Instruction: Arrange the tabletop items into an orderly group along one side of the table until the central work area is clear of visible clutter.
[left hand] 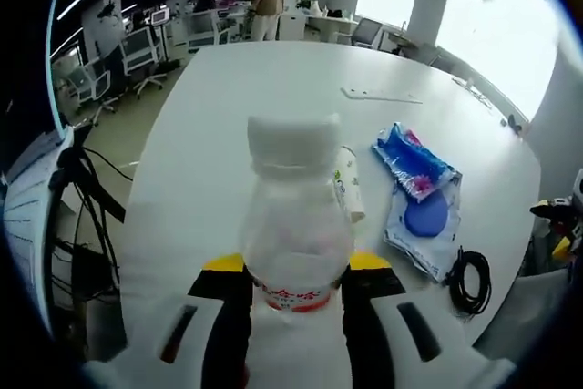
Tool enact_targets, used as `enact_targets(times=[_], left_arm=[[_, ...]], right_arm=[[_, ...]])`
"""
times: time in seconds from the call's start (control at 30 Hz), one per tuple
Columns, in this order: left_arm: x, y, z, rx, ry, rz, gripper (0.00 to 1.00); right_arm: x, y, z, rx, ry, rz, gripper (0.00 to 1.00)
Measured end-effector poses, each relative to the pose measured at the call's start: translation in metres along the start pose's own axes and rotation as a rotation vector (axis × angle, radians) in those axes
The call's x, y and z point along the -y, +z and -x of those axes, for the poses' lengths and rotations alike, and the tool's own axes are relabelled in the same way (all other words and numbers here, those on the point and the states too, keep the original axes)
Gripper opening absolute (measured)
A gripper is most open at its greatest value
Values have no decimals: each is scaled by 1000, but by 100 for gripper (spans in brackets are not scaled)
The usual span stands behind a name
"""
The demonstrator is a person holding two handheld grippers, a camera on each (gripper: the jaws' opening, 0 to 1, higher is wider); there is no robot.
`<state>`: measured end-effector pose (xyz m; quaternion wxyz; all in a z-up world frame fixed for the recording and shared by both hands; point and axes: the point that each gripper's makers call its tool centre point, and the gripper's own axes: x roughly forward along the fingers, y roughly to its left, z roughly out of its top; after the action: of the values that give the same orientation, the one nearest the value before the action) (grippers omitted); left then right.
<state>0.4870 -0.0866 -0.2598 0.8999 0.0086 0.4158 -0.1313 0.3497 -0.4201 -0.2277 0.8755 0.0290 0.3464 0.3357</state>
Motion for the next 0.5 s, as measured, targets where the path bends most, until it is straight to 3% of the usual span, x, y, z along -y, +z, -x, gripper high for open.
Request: enact_targets(times=[0.5], left_arm=[[8,-17,13,5,14,-55,38]], right_arm=[[-1,-2,0,3,6,-3,75]])
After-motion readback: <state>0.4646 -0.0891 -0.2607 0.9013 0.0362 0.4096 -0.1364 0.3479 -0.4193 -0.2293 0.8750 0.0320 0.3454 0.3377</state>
